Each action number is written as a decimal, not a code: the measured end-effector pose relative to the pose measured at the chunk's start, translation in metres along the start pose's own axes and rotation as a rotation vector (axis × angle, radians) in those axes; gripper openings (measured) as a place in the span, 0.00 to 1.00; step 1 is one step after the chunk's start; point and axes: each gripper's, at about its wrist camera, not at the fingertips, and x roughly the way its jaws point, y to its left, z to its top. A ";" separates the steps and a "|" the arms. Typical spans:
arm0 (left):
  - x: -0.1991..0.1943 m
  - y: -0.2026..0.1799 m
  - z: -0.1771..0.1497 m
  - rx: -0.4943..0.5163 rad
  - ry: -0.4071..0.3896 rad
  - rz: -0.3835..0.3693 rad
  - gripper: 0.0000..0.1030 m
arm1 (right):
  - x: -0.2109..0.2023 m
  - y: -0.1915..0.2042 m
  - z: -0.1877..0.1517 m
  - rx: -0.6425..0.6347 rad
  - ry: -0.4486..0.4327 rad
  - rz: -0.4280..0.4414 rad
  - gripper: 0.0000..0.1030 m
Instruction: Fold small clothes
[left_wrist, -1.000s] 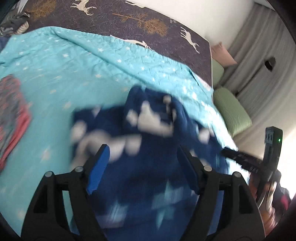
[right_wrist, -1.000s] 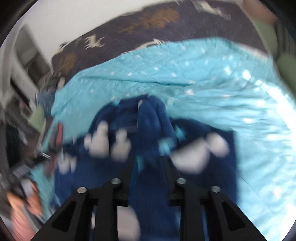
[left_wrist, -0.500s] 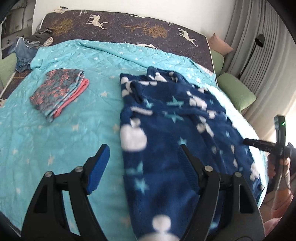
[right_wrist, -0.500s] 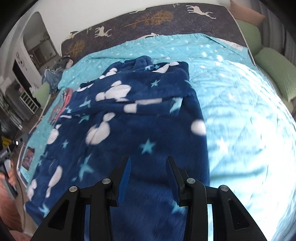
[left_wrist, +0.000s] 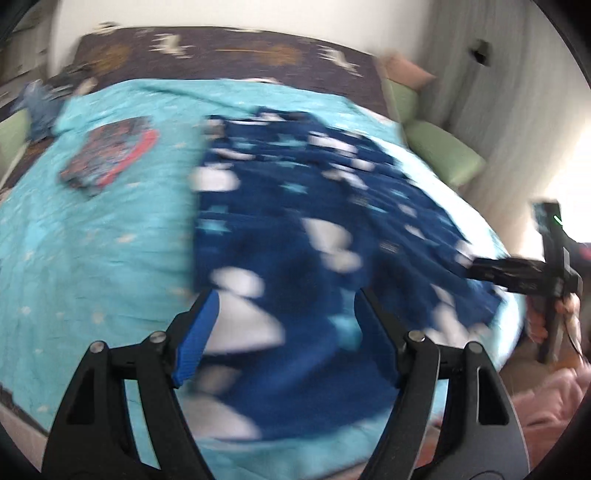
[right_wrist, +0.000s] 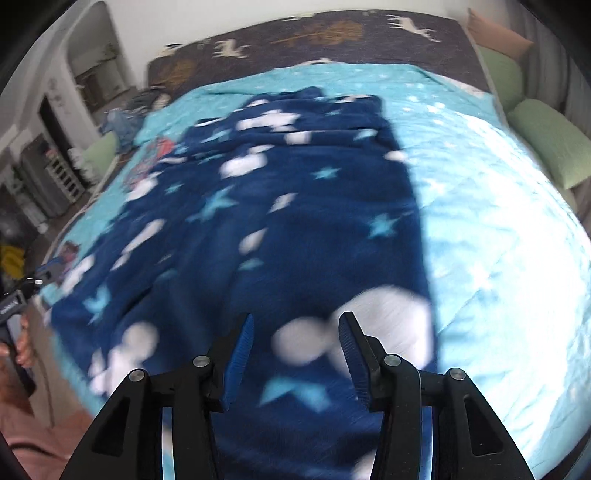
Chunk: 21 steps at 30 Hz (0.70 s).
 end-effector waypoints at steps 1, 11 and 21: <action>0.001 -0.011 -0.001 0.033 0.011 -0.042 0.74 | -0.002 0.009 -0.003 -0.022 0.002 0.025 0.47; 0.048 -0.087 -0.032 0.226 0.165 -0.196 0.74 | 0.004 0.062 -0.026 -0.188 0.024 0.135 0.48; 0.054 -0.056 -0.015 0.010 0.129 -0.203 0.03 | -0.005 0.078 -0.047 -0.316 0.008 0.142 0.55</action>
